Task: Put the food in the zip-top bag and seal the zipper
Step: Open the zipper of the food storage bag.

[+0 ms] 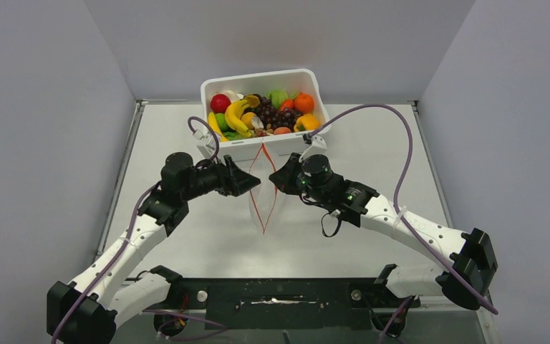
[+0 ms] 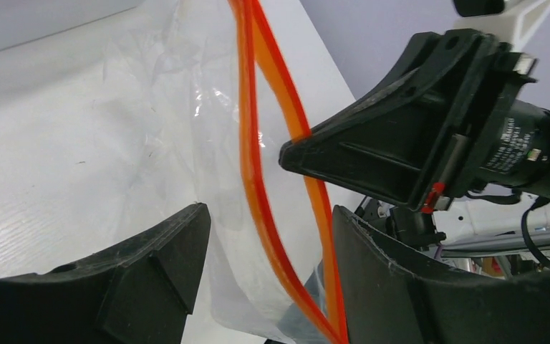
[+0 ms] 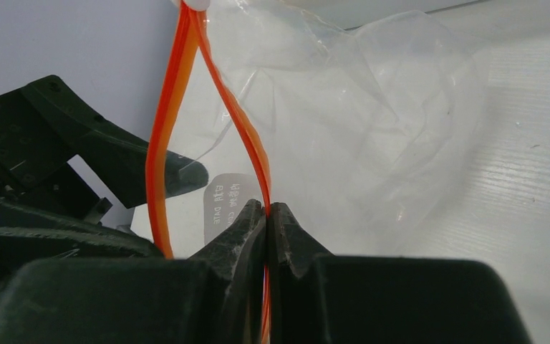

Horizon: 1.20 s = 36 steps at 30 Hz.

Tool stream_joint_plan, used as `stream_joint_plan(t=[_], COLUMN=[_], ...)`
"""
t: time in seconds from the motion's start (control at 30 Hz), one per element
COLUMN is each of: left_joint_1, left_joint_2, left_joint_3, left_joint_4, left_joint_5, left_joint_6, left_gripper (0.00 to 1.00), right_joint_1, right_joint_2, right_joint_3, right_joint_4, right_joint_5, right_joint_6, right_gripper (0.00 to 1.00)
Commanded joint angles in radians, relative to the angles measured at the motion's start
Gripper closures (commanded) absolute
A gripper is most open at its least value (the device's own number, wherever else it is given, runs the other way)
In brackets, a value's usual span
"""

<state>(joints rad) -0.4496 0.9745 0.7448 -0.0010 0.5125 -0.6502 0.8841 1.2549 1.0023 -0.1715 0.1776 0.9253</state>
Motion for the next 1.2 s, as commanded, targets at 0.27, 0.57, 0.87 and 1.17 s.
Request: stream_joint_plan(t=[0.27,0.57,0.87,1.17], left_joint_1=[-0.009,-0.009,-0.011,-0.011], left_joint_2=[-0.028,-0.135,-0.170,-0.172], left_joint_3=[0.106,0.154,0.076,0.038], left_joint_4=[-0.217,-0.335,-0.293,-0.305], left_joint_5=[-0.279,-0.449,-0.415,-0.419], left_joint_6=[0.136,0.222,0.312,0.367], left_gripper=[0.78,1.00,1.00,1.00], right_joint_1=[0.001,-0.008,-0.010,-0.015], right_joint_2=[-0.050,-0.115,-0.038,-0.046], right_joint_3=[0.032,0.005,0.005,0.061], right_joint_4=[0.056,-0.049,0.097,0.174], right_joint_5=[0.039,0.213,0.032,-0.040], right_joint_6=[0.001,-0.012,-0.116,-0.228], right_gripper=[1.00,1.00,0.82,0.48])
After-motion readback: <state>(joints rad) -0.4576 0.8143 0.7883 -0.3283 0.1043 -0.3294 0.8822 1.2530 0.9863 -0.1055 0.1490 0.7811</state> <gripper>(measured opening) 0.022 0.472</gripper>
